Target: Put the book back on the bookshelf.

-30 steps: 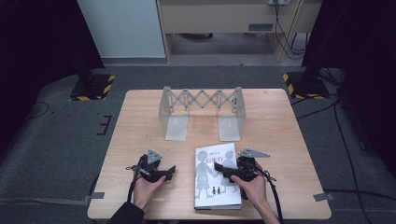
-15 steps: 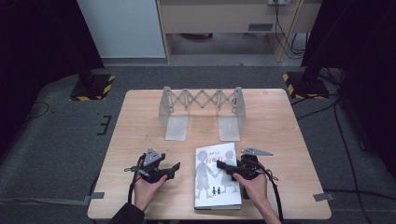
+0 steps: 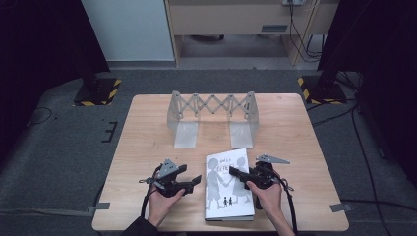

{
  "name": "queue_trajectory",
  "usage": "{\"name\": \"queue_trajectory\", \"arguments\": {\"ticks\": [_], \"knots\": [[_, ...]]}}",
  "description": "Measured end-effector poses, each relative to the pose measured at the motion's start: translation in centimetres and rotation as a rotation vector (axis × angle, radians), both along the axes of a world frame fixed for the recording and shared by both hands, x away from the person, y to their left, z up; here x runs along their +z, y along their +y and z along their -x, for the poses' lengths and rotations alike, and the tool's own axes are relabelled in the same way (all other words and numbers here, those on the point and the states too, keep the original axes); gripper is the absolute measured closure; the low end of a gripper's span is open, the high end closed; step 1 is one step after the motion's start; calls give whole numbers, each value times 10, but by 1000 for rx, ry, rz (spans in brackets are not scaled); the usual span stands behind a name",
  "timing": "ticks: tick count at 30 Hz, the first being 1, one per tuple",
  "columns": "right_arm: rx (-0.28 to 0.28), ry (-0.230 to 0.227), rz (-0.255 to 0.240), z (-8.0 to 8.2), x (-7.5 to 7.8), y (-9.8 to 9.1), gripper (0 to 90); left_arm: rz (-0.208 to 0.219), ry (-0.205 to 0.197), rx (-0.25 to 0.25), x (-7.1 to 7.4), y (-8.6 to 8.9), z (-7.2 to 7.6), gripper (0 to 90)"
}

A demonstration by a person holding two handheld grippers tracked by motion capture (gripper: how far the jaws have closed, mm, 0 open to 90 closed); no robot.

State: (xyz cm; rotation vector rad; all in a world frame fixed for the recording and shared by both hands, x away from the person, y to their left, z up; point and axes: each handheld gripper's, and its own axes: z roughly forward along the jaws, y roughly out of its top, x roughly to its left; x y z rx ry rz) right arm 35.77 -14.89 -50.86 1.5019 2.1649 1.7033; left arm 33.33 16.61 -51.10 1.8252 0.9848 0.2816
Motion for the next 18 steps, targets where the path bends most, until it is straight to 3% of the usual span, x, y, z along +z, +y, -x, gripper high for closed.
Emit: {"name": "queue_trajectory", "arguments": {"ticks": [6,18], "knots": [[7,-14,-48,3,7,-2,683,5,18,-50,-3,-14,3,224],[26,-31,-106,8,20,-4,780,59,60,-133,-10,-27,2,166]]}}
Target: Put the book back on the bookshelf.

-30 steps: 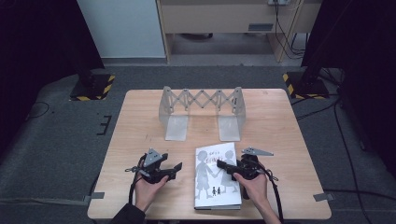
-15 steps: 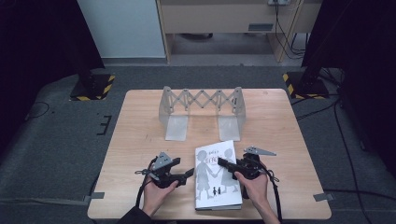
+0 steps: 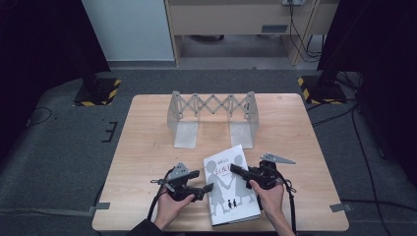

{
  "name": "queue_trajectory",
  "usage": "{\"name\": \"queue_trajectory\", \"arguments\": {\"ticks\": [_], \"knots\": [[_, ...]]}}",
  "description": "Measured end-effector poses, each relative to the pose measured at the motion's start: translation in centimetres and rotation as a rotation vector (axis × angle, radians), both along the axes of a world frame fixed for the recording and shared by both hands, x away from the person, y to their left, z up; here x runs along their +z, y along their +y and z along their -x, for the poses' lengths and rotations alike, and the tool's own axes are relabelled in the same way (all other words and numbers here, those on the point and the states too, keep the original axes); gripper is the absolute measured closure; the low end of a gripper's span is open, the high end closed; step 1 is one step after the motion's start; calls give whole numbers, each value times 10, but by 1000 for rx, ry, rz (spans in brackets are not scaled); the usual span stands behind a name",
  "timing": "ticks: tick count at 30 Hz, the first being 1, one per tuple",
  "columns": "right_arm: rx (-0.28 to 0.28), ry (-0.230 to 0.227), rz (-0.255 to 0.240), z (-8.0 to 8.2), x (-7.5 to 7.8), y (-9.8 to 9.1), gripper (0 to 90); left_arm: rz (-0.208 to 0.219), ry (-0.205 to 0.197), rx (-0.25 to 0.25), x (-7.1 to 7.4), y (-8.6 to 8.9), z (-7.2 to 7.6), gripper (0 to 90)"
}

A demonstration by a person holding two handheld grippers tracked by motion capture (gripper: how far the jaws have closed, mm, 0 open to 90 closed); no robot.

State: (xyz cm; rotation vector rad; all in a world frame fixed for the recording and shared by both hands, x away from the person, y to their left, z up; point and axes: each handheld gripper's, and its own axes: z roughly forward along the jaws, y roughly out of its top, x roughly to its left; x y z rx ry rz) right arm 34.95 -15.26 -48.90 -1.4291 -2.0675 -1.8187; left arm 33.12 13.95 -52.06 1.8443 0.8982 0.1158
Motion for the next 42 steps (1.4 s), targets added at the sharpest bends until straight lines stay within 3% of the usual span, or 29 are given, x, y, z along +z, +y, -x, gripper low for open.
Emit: {"name": "queue_trajectory", "arguments": {"ticks": [2,9,15,19,26,28,31,37,42], "knots": [[8,-3,-9,1,1,0,794,27,27,-13,-2,-3,0,129],[35,-27,-19,4,8,1,811,59,35,-41,-5,-8,-1,0],[39,-44,-31,6,10,-1,817,100,61,-41,-8,-8,-2,0],[59,-58,-45,6,10,-2,817,146,121,-52,-12,-7,-4,0],[79,-70,-51,5,11,-4,817,164,132,-78,-14,-6,-6,0],[81,-71,-51,4,11,-4,818,167,133,-89,-15,-6,-7,0],[100,-69,-59,5,12,-5,820,205,178,-138,-18,-10,-6,0],[100,-57,-57,3,11,-4,815,190,197,-132,-18,-11,-7,0],[85,-44,-6,-2,6,-4,765,194,234,-120,-23,-12,-10,0]]}}
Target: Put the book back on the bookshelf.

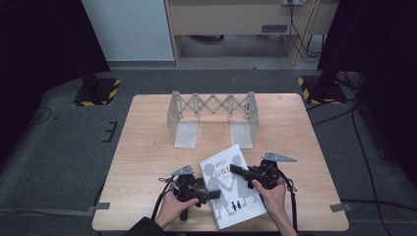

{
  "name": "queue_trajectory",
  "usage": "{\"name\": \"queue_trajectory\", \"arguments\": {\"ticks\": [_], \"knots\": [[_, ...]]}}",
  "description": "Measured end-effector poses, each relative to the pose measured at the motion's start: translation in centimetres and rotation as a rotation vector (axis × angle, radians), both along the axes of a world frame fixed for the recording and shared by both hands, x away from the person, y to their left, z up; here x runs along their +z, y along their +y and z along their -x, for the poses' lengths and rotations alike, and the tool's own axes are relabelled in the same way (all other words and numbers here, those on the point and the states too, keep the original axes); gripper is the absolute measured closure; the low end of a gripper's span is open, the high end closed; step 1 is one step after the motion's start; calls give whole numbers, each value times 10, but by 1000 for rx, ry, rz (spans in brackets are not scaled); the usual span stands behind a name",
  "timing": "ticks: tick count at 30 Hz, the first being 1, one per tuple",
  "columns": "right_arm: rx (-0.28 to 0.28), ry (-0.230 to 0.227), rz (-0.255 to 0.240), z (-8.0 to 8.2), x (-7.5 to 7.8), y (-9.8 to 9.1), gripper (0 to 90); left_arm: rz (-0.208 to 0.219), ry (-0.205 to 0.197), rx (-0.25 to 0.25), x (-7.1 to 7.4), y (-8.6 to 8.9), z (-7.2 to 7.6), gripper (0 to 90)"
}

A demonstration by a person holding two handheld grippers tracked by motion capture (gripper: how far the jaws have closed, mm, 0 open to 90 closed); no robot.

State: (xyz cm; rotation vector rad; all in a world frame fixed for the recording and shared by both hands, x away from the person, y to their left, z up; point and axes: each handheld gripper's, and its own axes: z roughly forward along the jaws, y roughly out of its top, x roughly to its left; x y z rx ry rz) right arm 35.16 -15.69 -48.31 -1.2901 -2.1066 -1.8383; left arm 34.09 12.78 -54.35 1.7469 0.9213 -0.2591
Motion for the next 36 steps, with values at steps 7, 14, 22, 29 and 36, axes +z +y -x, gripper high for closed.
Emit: {"name": "queue_trajectory", "arguments": {"ticks": [7,14,22,29,36], "knots": [[-22,-8,83,-2,-8,1,674,-13,37,4,-3,-2,-1,3],[-52,-75,183,0,-11,1,532,3,29,27,-5,-2,0,8],[-87,-75,292,1,-17,-9,429,-21,22,44,-4,-4,2,33],[-83,-24,306,0,-27,-15,383,-38,16,56,-3,-6,2,60],[-63,-22,334,2,-32,-16,353,-28,23,73,-3,-7,3,63]]}}
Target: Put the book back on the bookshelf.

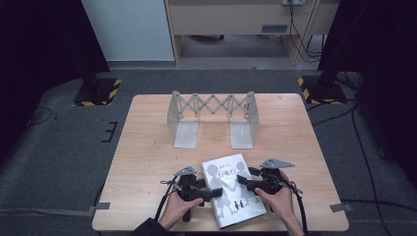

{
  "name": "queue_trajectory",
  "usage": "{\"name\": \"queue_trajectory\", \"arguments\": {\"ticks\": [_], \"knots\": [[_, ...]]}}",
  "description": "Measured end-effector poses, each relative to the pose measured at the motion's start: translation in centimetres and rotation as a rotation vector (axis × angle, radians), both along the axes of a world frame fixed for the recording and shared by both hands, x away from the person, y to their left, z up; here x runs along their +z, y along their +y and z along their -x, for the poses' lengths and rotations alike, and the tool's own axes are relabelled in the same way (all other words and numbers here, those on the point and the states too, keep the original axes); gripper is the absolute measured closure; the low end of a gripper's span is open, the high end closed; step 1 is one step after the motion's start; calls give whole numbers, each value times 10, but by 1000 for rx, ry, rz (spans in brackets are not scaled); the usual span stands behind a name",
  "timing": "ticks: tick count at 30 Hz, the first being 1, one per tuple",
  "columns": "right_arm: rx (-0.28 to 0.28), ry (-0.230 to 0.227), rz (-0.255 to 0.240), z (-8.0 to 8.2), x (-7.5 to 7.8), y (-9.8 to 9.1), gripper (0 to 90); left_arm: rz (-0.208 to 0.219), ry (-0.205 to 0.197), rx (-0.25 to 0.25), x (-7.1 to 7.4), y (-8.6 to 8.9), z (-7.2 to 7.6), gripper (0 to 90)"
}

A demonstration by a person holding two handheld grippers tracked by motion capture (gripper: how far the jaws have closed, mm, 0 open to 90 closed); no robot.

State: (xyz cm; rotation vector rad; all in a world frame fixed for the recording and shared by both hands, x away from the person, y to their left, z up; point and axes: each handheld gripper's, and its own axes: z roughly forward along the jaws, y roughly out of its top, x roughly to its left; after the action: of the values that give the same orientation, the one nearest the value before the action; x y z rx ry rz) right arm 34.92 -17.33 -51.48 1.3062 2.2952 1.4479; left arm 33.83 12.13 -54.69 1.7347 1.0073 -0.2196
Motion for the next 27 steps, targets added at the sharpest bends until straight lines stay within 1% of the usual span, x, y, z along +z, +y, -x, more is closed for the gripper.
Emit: {"name": "queue_trajectory", "arguments": {"ticks": [3,7,8,9,11,14,16,19,23,27], "knots": [[-15,21,-29,0,-3,-2,329,-4,-3,12,0,-1,1,62],[-15,30,-43,0,-6,-3,324,-2,-4,30,0,-2,2,63],[-13,33,-51,-1,-7,-3,320,0,-3,35,0,-3,2,62],[-13,46,-62,-1,-7,-3,319,0,-3,35,0,-3,2,62],[-12,54,-79,-1,-9,-2,313,9,2,50,0,-4,2,62],[-11,56,-87,-2,-10,0,302,11,0,46,0,-7,1,31],[-12,67,-97,-2,-11,0,302,13,0,46,0,-8,1,9],[-12,65,-100,-2,-11,0,303,17,-1,43,0,-8,1,0],[-12,65,-103,-3,-12,0,305,13,1,55,0,-9,2,0],[-14,73,-111,-3,-12,0,309,-1,-5,55,1,-10,2,0]]}}
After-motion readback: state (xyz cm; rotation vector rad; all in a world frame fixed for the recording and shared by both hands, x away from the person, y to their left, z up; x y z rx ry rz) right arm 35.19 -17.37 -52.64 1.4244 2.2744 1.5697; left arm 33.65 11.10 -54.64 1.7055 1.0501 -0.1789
